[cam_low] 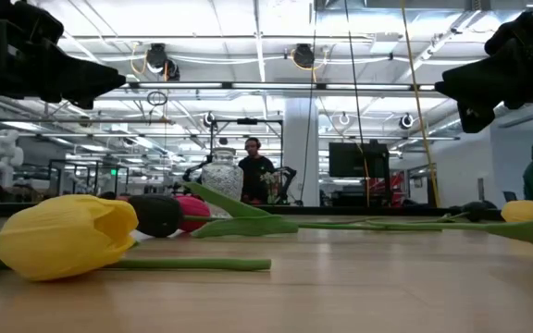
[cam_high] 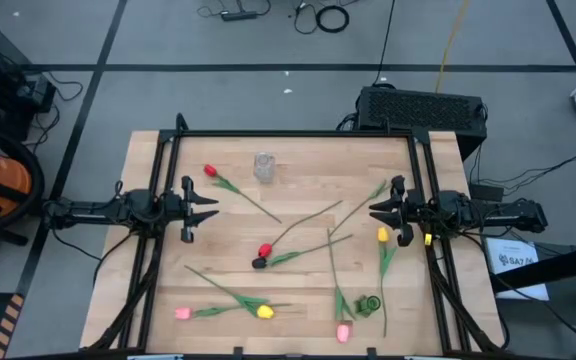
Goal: Sort flowers into vase by color
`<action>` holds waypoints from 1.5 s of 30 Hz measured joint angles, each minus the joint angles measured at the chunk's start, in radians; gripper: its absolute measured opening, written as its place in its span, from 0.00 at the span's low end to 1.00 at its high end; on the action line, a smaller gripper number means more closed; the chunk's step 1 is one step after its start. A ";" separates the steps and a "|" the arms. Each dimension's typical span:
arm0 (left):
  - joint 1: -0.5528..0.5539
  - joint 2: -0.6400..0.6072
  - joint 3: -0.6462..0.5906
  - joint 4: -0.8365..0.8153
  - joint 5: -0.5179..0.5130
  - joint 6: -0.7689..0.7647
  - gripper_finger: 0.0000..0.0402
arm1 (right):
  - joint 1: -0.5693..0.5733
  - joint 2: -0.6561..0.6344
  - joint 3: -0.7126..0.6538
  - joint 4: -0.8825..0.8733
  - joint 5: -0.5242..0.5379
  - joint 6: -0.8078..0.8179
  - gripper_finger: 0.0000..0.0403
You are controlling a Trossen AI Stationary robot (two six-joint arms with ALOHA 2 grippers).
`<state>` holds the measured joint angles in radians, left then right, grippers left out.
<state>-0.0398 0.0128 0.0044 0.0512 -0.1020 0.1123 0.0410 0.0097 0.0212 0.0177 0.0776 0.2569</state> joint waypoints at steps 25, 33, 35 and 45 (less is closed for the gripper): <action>0.000 0.000 0.000 0.000 0.000 0.000 0.33 | 0.000 0.000 0.000 0.000 0.000 0.000 0.23; 0.000 0.000 0.000 0.000 0.000 0.000 0.33 | 0.000 0.000 -0.001 0.014 0.057 0.002 0.23; 0.000 0.000 0.000 0.000 0.000 0.000 0.33 | 0.000 0.000 -0.001 0.016 0.057 -0.006 0.23; 0.000 0.000 0.000 0.000 0.000 0.000 0.33 | 0.000 0.000 -0.001 0.017 0.058 -0.007 0.23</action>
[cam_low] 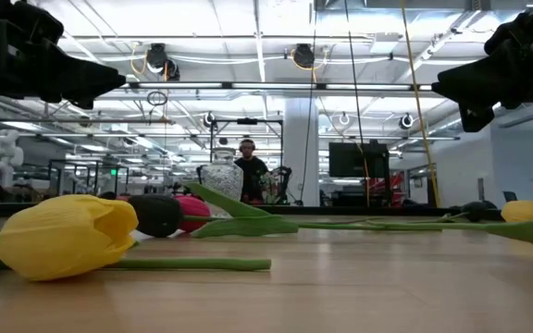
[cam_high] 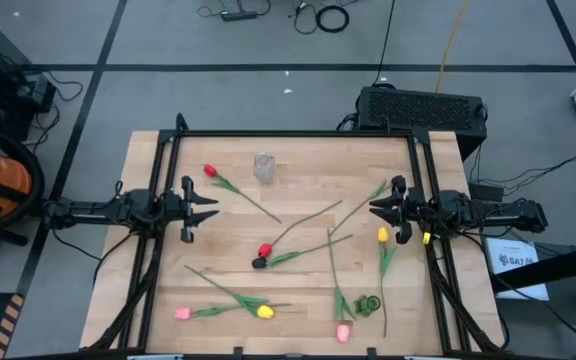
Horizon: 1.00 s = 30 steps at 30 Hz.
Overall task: Sort flowers into vase by color
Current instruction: Put the right yellow tulip into the green flower vase
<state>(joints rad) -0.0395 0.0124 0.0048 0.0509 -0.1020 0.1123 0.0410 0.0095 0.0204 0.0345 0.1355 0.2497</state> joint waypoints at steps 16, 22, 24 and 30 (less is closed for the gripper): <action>0.000 0.000 0.000 0.000 0.000 0.000 0.33 | 0.000 0.095 0.091 0.363 0.261 -0.220 0.23; 0.000 0.000 0.000 -0.001 0.000 0.000 0.33 | 0.000 0.332 0.528 -0.273 0.286 -0.093 0.23; 0.000 0.000 0.000 -0.001 0.000 0.000 0.33 | 0.000 0.451 0.696 -0.543 0.310 0.080 0.22; 0.000 0.000 0.000 -0.001 0.000 0.000 0.33 | 0.000 0.798 1.030 -1.176 0.321 0.677 0.19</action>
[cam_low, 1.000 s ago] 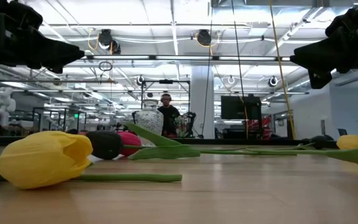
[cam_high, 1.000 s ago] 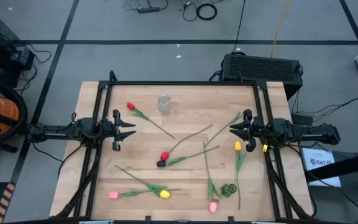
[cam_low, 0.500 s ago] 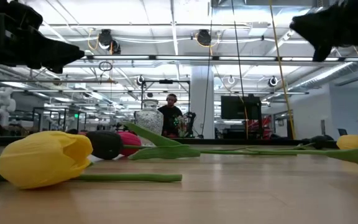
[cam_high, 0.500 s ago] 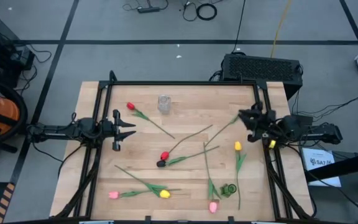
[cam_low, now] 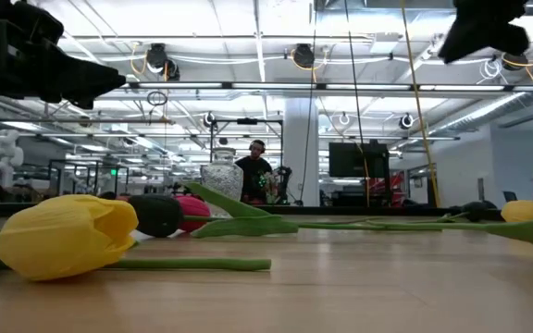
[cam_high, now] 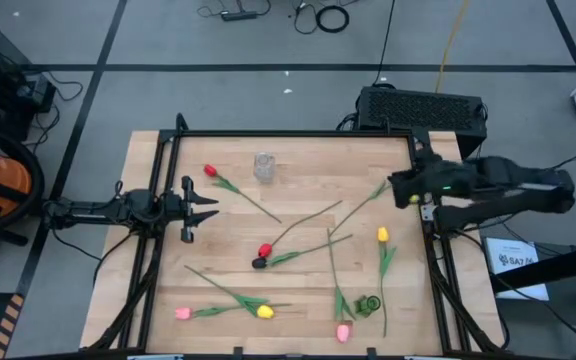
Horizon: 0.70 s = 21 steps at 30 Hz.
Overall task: Sort flowers into vase by color
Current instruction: Put the right yellow tulip into the green flower vase
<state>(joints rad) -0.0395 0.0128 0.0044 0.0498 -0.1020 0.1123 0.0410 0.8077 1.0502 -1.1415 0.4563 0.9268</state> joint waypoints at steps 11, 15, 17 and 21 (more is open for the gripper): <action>0.000 0.000 0.000 -0.007 0.000 0.000 0.33 | 0.039 0.352 0.045 -0.192 -0.305 0.540 0.24; 0.000 0.000 0.000 -0.007 0.000 0.000 0.33 | 0.101 0.423 0.045 -0.181 -0.306 0.681 0.28; 0.000 0.000 0.000 -0.007 0.000 0.000 0.33 | 0.144 0.461 0.045 -0.167 -0.306 0.774 0.31; 0.000 0.000 0.000 -0.007 0.000 0.000 0.33 | 0.223 0.549 0.045 -0.158 -0.318 0.905 0.36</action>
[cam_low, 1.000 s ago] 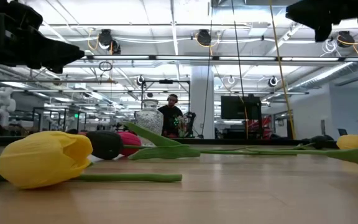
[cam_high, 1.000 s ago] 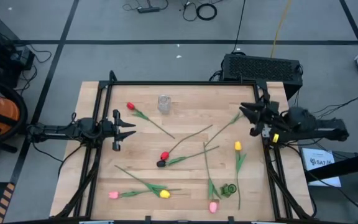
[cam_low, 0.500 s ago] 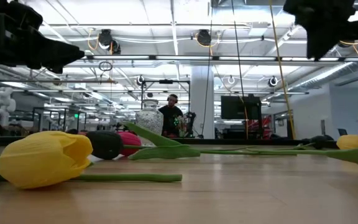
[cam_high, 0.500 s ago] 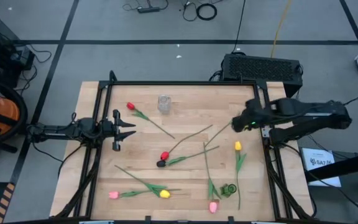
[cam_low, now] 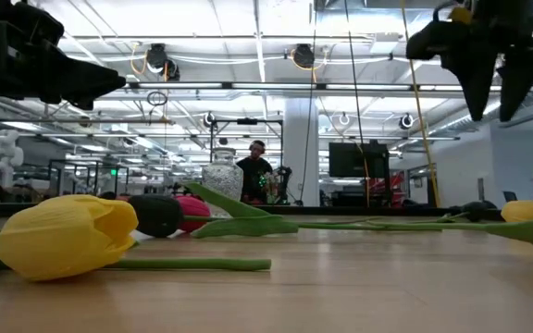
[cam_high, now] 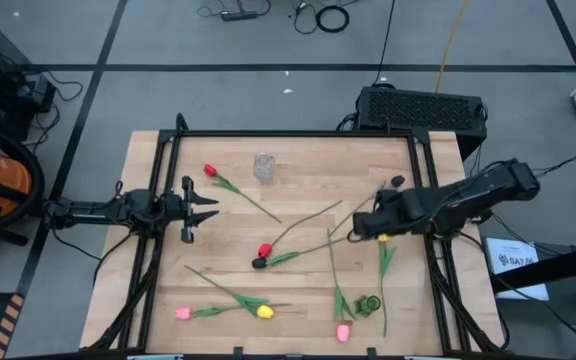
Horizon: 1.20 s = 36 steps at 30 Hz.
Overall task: Sort flowers into vase by color
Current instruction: Put the right yellow tulip into the green flower vase
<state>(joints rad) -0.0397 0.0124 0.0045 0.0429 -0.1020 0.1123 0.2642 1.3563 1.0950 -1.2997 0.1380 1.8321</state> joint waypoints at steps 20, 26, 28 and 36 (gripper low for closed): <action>0.000 0.000 0.000 0.000 0.000 0.000 0.33 | 0.178 0.065 -0.452 0.469 -0.176 0.273 0.43; 0.000 0.000 0.000 0.000 0.000 0.000 0.33 | 0.177 0.058 -0.514 0.564 -0.139 0.245 0.32; 0.000 0.000 0.000 0.000 0.000 0.000 0.33 | 0.178 0.058 -0.514 0.566 -0.119 0.221 0.23; 0.000 0.000 0.000 0.000 0.000 0.000 0.33 | 0.175 0.010 -0.478 0.472 0.129 0.057 0.03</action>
<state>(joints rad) -0.0398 0.0124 0.0048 0.0429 -0.1020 0.1123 0.4395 1.3658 0.6170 -0.8275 0.2669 1.8895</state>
